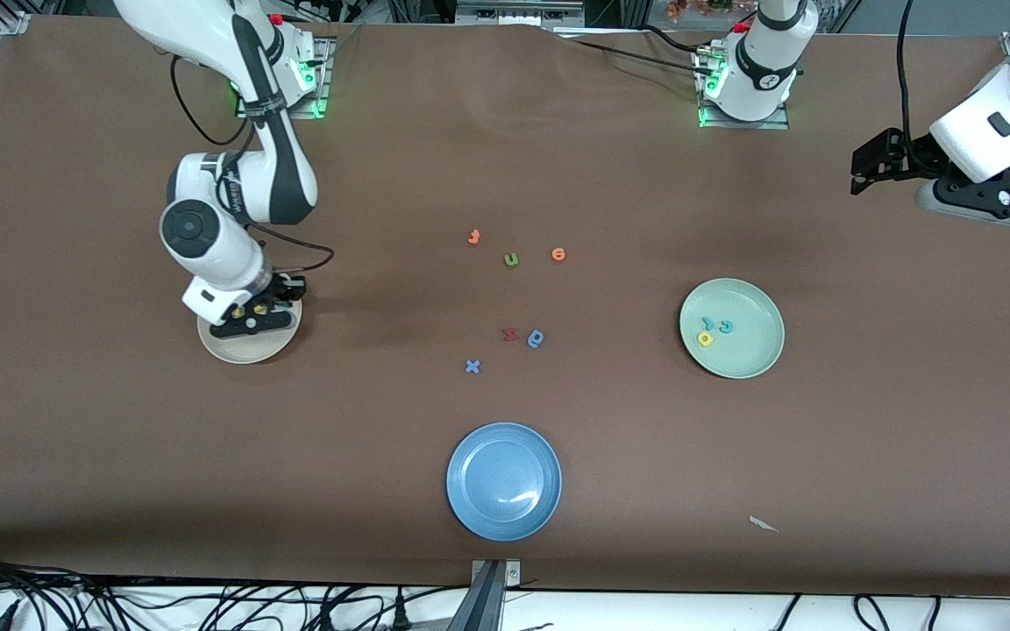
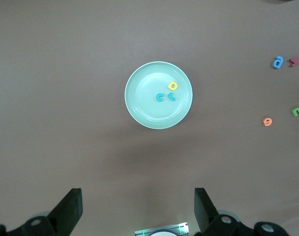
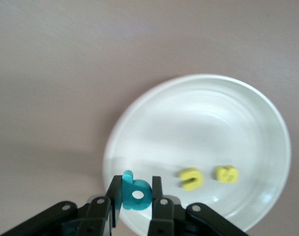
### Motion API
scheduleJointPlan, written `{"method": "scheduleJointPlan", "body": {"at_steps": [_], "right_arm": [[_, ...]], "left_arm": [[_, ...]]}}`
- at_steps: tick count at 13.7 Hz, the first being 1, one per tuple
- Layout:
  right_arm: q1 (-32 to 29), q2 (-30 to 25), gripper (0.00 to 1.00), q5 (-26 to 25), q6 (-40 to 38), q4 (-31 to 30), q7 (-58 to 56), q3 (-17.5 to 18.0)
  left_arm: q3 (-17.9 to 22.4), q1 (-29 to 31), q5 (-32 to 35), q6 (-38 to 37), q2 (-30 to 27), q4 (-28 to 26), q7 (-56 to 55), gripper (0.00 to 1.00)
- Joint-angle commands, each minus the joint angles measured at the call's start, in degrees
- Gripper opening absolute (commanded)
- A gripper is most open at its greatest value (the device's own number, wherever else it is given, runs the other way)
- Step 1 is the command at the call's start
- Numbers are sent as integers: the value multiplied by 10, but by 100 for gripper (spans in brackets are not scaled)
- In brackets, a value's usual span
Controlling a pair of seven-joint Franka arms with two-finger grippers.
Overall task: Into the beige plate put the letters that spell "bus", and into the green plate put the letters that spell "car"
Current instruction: 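Carry the teal b to the white plate and release it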
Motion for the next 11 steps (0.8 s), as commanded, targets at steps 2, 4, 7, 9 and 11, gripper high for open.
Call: {"method": "scheduleJointPlan", "body": {"at_steps": [2, 4, 7, 9, 11], "right_arm": [[0, -18, 98, 8, 23, -28, -31, -22], [-7, -17, 100, 33, 10, -10, -8, -20], [-7, -16, 100, 34, -80, 43, 49, -20], [-6, -16, 100, 34, -128, 69, 76, -20], [-5, -19, 100, 34, -154, 85, 108, -19]], "left_arm": [[-2, -3, 9, -11, -2, 9, -2, 100], [-2, -3, 9, -11, -2, 9, -2, 100], [-2, -3, 9, -11, -2, 9, -2, 100], [-2, -3, 9, -11, -2, 9, -2, 100], [-1, -3, 9, -12, -2, 9, -2, 100]]}}
